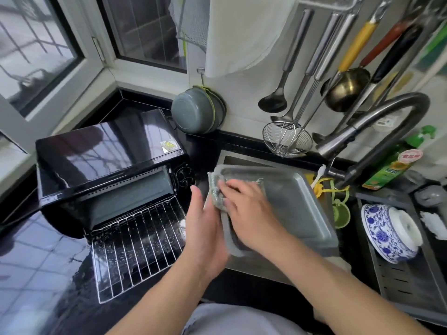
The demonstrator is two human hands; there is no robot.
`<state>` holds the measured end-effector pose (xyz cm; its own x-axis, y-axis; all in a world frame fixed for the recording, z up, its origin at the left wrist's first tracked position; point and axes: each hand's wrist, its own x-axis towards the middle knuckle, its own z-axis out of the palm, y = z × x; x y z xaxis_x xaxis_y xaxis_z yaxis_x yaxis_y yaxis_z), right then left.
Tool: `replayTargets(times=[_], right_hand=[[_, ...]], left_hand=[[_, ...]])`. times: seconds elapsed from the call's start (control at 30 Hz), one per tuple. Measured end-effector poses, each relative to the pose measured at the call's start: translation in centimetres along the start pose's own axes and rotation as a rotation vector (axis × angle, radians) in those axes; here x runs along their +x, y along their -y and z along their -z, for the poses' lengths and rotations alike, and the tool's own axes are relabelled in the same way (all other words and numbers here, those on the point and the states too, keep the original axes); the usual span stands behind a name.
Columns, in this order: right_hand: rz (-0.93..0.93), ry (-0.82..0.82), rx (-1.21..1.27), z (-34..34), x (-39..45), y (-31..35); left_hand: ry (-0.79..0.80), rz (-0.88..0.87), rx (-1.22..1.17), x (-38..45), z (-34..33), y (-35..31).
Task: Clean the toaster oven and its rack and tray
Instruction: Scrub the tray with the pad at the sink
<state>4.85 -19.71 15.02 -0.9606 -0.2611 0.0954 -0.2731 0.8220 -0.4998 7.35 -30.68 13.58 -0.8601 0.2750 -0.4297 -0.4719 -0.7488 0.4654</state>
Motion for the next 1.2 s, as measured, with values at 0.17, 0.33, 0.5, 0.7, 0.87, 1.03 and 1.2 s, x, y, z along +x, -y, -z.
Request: replayTargets(times=[0.17, 0.33, 0.5, 0.7, 0.87, 1.03, 1.2], right_hand=[[0.123, 0.138, -0.006, 0.1, -4.1, 1.3], [0.054, 0.091, -0.044, -0.3, 0.5, 0.2], [-0.062, 0.063, -0.051, -0.8, 0.7, 1.4], [-0.036, 0.036, -0.053, -0.4, 2.2, 0.5], [0.175, -0.078, -0.210, -0.1, 1.7, 1.6], [0.262, -0.208, -0.365, -0.4, 3.8, 0.2], [0.086, -0.158, -0.289, 1.8, 6.5, -3.2]], left_hand=[[-0.031, -0.099, 0.024, 0.1, 0.1, -0.9], [0.006, -0.045, 0.072, -0.3, -0.7, -1.1], [0.027, 0.020, 0.142, -0.4, -0.6, -0.6], [0.209, -0.092, 0.247, -0.7, 1.0, -1.7], [0.132, -0.173, 0.417, -0.4, 0.7, -3.1], [0.063, -0.151, 0.484, -0.8, 1.0, -3.0], [0.071, -0.141, 0.608, -1.4, 1.7, -3.7]])
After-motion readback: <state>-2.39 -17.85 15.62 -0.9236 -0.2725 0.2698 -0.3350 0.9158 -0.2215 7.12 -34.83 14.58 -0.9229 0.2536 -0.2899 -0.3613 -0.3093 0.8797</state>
